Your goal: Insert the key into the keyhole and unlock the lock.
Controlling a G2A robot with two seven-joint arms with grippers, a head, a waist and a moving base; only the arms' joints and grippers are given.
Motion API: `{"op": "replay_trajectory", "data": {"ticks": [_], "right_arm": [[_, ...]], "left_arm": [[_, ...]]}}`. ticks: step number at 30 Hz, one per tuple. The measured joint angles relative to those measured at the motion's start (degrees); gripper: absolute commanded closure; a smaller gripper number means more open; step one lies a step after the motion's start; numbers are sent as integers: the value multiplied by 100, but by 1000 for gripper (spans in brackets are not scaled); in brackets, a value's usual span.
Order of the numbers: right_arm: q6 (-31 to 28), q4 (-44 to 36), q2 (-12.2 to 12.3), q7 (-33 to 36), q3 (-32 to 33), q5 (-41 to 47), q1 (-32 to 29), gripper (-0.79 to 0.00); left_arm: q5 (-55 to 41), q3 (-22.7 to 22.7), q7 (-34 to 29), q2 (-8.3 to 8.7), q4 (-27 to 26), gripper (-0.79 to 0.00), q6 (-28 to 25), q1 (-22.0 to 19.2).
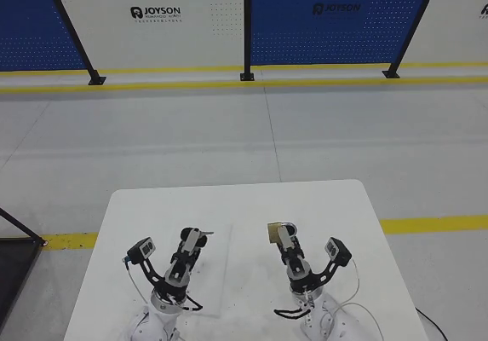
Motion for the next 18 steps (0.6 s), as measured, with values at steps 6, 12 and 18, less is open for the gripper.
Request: {"op": "replay_trajectory", "data": {"ticks": [6,12,18], "right_arm": [[6,226,-203,-219,-326,404,212,0],[159,407,-318,-384,-372,-58,264,0],[169,406,-319,-394,-368,-54,265,0]], "left_arm": [[333,612,700,-223,398,0,0,-280],[1036,1012,1209,-390,617,0,0,-452],[1730,1188,1853,-554,924,0,0,-580]]}}
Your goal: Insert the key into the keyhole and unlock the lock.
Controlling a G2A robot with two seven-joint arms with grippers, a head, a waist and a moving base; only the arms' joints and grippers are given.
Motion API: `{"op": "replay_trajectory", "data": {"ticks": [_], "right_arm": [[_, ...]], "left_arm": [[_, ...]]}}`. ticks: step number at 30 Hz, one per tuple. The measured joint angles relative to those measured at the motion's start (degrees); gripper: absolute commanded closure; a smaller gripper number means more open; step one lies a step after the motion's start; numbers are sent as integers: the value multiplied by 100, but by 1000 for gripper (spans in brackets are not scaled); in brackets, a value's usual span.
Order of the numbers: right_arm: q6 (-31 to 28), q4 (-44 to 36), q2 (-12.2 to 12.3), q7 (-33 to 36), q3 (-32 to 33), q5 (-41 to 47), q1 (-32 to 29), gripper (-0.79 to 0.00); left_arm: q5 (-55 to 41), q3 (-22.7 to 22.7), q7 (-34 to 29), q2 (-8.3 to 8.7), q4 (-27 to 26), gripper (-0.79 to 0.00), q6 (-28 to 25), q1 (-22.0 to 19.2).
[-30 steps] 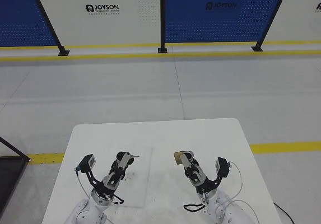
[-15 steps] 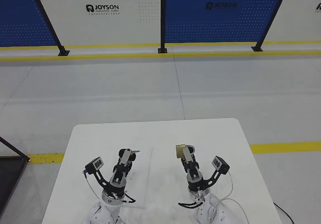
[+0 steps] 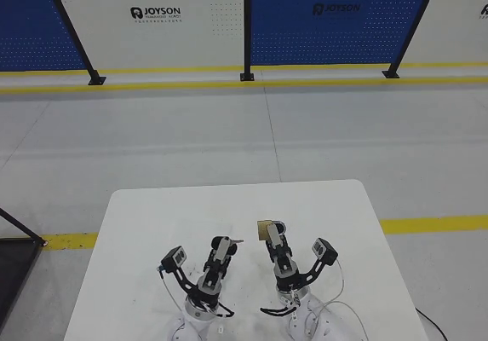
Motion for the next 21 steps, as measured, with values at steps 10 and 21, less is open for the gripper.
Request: {"op": "replay_trajectory", "data": {"ticks": [10,21], "right_arm": [[0,0,0,0,0,-2,0,0],[0,0,0,0,0,-2,0,0]], "left_arm": [[387,204,536,-230,401,0,217,-223],[693,280,797,-386,422,0,570,-326]]}}
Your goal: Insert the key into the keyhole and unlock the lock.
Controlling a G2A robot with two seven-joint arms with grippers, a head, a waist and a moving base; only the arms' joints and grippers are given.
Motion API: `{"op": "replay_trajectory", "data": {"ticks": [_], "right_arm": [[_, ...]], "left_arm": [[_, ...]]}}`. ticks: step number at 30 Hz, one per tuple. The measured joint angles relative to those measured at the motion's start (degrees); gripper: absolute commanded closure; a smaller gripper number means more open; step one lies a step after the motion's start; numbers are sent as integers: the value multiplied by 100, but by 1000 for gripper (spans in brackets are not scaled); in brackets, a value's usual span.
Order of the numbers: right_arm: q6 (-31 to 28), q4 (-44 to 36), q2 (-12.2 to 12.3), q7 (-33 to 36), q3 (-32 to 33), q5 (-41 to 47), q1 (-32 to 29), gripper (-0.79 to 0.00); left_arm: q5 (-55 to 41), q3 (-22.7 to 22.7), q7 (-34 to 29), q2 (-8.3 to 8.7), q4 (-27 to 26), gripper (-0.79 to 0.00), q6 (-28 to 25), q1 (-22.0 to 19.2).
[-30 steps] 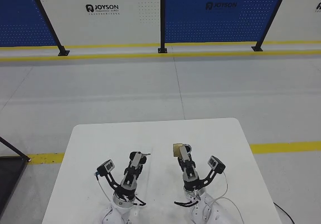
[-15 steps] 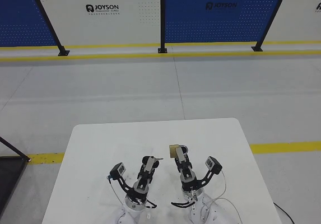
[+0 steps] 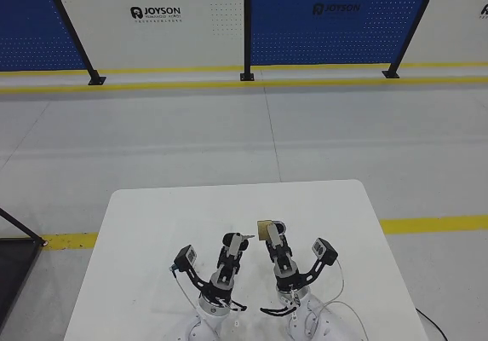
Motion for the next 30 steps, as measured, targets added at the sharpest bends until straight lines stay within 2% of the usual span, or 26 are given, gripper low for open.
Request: {"op": "replay_trajectory", "data": {"ticks": [9,30], "right_arm": [[0,0,0,0,0,0,0,0],[0,0,0,0,0,0,0,0]], "left_arm": [[381,-6,295,-105,-23,0,437,-56],[722,6,579,-243,185,0,479,-116]]}}
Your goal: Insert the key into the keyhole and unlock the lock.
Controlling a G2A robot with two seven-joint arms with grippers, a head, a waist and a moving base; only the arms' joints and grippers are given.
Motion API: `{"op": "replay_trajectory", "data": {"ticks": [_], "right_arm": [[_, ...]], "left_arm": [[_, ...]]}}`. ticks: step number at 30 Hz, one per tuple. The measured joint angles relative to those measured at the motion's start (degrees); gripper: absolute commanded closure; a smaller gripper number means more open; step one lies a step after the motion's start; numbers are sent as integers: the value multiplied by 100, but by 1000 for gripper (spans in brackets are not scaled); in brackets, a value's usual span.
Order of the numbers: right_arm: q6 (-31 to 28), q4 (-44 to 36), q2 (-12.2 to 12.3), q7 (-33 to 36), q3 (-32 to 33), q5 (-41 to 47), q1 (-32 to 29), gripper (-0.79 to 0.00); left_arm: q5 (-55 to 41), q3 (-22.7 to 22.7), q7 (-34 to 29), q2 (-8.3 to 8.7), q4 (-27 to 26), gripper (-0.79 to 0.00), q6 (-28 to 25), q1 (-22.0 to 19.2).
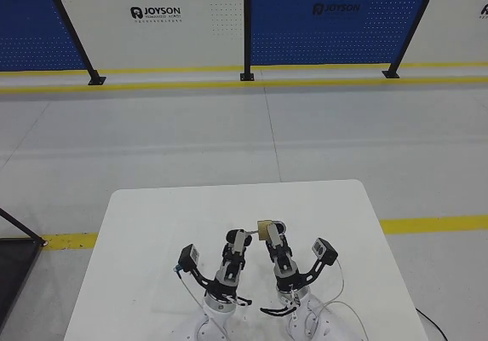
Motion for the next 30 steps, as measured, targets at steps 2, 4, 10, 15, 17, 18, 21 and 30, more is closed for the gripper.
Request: {"op": "replay_trajectory", "data": {"ticks": [2,4,10,15,17,18,21,30], "right_arm": [[0,0,0,0,0,0,0,0],[0,0,0,0,0,0,0,0],[76,-51,-1,83,13,39,-14,0],[235,-218,-1,342,119,126,-98,0],[276,-265,-9,351,159,78,-137,0],[288,-282,-14,346,171,53,-153,0],[316,-321,-35,286,212,-55,-201,0],[406,-325,-106,53,268,-399,-271,0]], "left_arm": [[28,-2,-1,-9,3,0,7,0],[45,-2,-3,-19,7,0,8,2],[63,-16,-8,-42,20,0,8,12],[68,-33,-23,-59,19,0,18,20],[70,-40,-20,-66,16,0,13,25],[76,-43,-16,-69,14,0,10,26],[95,-48,2,-82,14,0,3,33],[124,-19,39,-129,42,0,12,22]]}}
